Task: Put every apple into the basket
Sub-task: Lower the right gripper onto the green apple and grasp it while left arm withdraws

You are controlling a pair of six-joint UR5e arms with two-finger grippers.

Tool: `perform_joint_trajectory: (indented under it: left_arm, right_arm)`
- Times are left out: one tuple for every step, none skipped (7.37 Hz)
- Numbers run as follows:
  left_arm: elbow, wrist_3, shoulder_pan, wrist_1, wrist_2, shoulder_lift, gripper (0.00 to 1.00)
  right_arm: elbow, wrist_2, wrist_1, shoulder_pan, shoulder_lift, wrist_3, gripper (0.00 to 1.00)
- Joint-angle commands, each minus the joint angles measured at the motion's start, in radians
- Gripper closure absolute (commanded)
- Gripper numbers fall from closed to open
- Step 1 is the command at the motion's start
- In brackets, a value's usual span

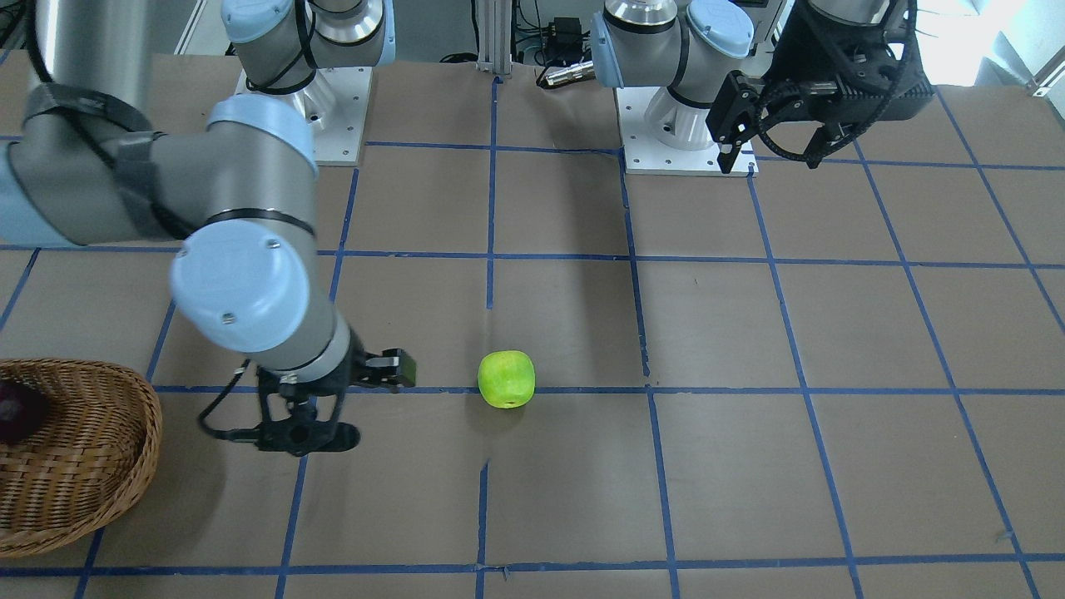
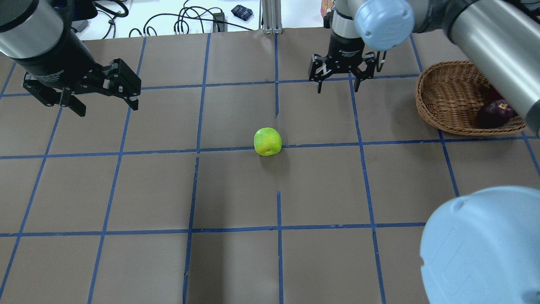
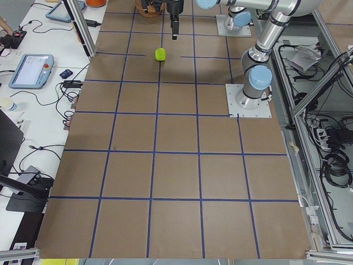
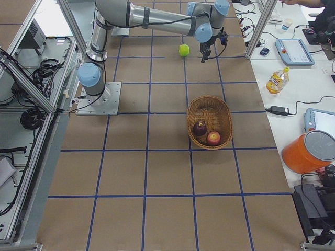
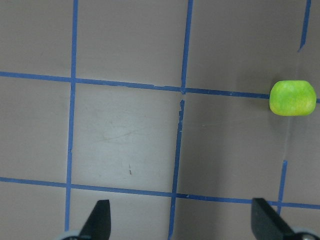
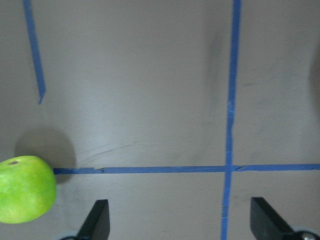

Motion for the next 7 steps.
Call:
perform_joint_trajectory:
  left_arm:
    - [0.002, 0.018, 0.032, -0.021, -0.009, 0.001, 0.00]
    - [0.001, 0.018, 0.032, -0.019, -0.005, -0.001, 0.00]
    - [-0.005, 0.018, 0.030, -0.018, -0.003, 0.007, 0.00]
    - [-0.004, 0.018, 0.029, -0.016, -0.006, 0.007, 0.00]
    - [-0.001, 0.018, 0.023, -0.016, -0.005, 0.004, 0.00]
    - [-0.005, 0.018, 0.023, -0.016, -0.002, 0.007, 0.00]
    - [-0.007, 0.018, 0.023, -0.016, -0.002, 0.008, 0.00]
  right_arm:
    - [0.071, 0.019, -0.104, 0.115, 0.007, 0.071, 0.00]
    - [0.115, 0.043, -0.164, 0.140, 0.007, 0.106, 0.00]
    - [0.149, 0.060, -0.249, 0.157, 0.013, 0.112, 0.00]
    - [0.158, 0.066, -0.293, 0.164, 0.024, 0.111, 0.00]
    - [0.157, 0.066, -0.319, 0.184, 0.042, 0.108, 0.00]
    - [0.158, 0.066, -0.368, 0.200, 0.067, 0.112, 0.00]
    - [0.160, 0.065, -0.371, 0.216, 0.084, 0.112, 0.00]
